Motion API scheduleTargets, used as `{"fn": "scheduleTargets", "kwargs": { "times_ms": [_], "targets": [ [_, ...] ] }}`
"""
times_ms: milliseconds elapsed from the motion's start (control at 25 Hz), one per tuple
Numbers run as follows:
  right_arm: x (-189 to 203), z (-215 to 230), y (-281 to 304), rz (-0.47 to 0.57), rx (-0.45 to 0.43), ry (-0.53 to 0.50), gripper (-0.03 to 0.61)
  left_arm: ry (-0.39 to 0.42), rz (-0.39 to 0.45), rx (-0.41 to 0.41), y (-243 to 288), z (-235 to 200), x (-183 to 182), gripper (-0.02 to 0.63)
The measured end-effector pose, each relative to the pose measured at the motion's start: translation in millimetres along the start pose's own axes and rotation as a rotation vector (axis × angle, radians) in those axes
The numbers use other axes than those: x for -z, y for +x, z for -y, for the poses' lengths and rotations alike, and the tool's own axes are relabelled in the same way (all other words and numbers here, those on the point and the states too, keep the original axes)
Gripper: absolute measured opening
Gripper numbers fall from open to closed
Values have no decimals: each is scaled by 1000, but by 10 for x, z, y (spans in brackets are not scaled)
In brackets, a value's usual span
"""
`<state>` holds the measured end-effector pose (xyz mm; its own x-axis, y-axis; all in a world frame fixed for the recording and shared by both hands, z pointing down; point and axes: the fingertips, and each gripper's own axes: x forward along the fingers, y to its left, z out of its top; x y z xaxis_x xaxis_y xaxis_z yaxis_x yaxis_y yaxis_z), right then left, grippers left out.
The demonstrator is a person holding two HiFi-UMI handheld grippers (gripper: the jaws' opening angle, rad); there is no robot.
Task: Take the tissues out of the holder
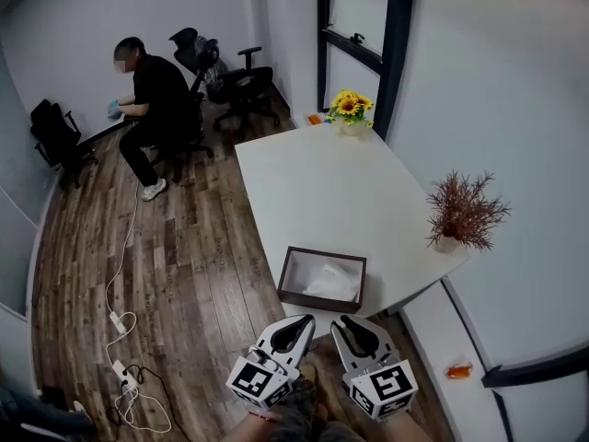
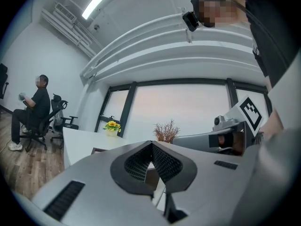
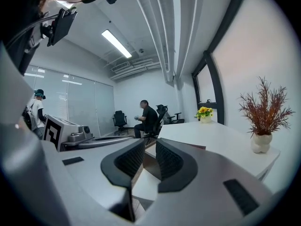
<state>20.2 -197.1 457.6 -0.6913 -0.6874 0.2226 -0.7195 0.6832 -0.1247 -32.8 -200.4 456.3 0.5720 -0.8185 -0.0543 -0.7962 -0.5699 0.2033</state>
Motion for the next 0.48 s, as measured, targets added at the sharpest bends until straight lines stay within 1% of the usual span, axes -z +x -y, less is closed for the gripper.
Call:
{"fn": "scheduleTargets", "kwargs": {
  "times_ms": [200,480],
  "targets": [
    [57,179,239,-49,-9,2,66,-9,-17,19,214,-144,88,8],
    [183,409,496,-129,-13,-32,89,-40,-40,40,437,-285,233,7]
  ]
}}
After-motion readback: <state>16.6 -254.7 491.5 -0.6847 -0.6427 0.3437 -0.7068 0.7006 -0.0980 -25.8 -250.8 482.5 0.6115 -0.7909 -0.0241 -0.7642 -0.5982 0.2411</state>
